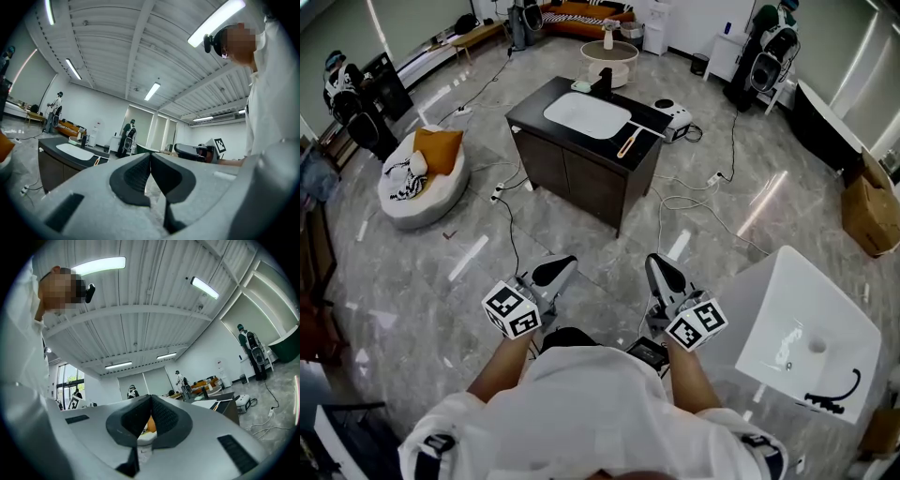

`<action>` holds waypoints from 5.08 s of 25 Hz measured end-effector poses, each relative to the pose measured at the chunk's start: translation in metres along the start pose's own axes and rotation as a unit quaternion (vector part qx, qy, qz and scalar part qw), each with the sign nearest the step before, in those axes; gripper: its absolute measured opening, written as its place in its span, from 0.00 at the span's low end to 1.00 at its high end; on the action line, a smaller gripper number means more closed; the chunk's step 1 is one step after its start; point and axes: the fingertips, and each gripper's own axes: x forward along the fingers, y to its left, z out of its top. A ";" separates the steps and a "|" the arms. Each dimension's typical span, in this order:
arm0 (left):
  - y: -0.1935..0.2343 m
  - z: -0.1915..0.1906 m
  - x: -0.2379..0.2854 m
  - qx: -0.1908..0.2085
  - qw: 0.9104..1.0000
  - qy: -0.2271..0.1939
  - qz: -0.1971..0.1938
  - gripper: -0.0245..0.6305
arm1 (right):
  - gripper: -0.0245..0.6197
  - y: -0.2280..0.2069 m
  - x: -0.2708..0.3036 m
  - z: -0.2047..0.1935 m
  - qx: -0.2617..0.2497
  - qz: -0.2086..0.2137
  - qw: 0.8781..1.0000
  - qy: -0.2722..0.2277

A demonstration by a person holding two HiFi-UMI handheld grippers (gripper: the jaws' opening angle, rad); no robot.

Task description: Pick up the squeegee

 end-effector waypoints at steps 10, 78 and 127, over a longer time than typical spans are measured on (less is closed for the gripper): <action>0.016 -0.005 0.003 -0.009 1.000 0.004 0.014 0.06 | 0.06 -0.024 -0.007 -0.002 0.002 -0.024 1.000 0.005; 0.343 0.028 0.466 -0.008 0.995 0.080 0.065 0.06 | 0.06 -0.520 0.242 0.085 -0.080 -0.113 0.990 0.037; 0.574 -0.204 0.648 -0.085 0.901 0.423 -0.042 0.30 | 0.06 -0.682 0.344 0.001 -0.040 -0.280 0.947 0.150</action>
